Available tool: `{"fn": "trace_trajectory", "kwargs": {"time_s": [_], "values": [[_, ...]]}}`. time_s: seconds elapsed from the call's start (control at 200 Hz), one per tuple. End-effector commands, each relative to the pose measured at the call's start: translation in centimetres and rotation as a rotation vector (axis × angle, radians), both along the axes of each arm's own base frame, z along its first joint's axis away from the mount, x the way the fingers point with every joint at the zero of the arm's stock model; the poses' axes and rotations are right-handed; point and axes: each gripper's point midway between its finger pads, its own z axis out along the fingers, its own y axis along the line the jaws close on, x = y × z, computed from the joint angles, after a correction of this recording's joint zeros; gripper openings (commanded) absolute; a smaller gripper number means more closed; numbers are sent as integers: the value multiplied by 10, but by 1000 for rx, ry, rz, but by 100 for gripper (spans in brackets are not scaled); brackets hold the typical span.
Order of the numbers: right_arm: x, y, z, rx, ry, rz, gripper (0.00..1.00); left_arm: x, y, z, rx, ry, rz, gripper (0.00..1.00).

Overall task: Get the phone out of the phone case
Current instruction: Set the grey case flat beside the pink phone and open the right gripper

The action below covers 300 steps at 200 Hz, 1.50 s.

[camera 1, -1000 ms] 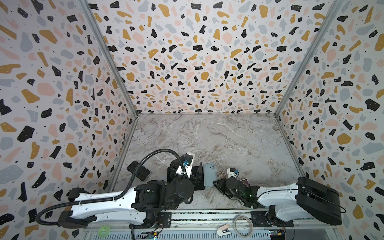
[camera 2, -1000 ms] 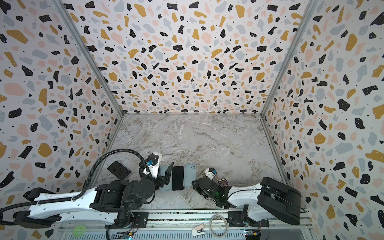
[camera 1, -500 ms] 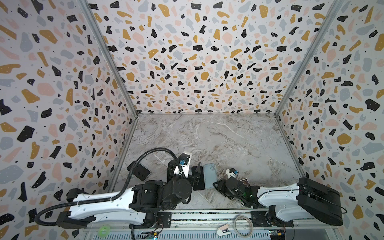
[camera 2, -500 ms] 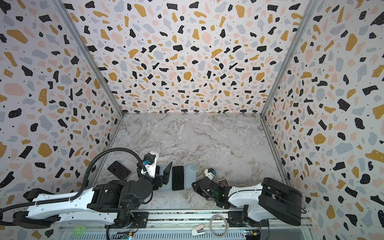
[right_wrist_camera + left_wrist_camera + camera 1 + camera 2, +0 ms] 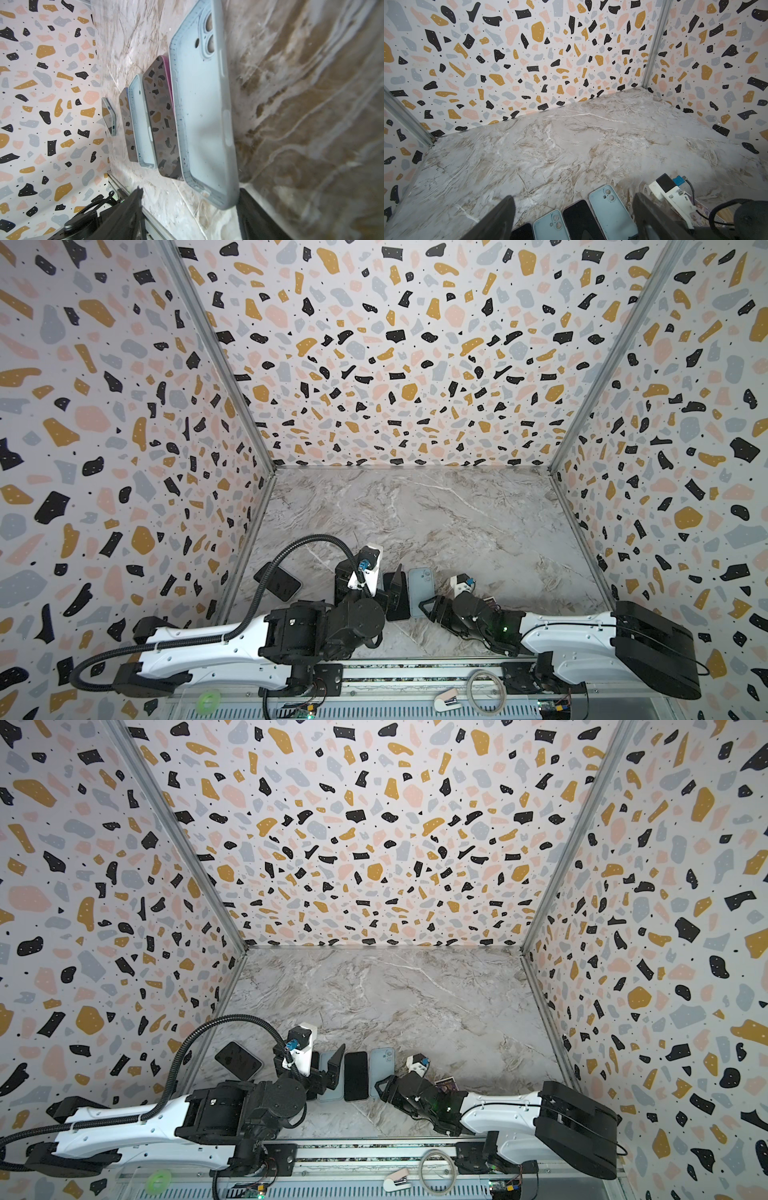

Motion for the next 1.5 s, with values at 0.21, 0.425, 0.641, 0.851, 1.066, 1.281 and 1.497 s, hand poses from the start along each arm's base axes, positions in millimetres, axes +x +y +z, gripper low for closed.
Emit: {"fn": "trace_trajectory", "kwargs": {"time_s": [0.21,0.425,0.641,0.851,1.066,1.281,1.497], "values": [[13,-7,7,-123,-50,46,75,1,-1,11,-56,8,16,91],[24,-9,18,-141,-99,69,75,3,4,7,-54,14,37,92],[34,-11,20,-183,-126,100,75,18,26,-7,-79,74,141,94],[50,-8,14,-234,-135,131,75,33,46,-24,-109,141,210,95],[61,1,4,-272,-119,163,74,43,75,-30,-169,178,302,97],[65,11,-2,-271,-112,188,74,53,95,-50,-164,241,372,98],[67,21,-4,-252,-111,207,73,60,106,-53,-188,255,410,100]]}}
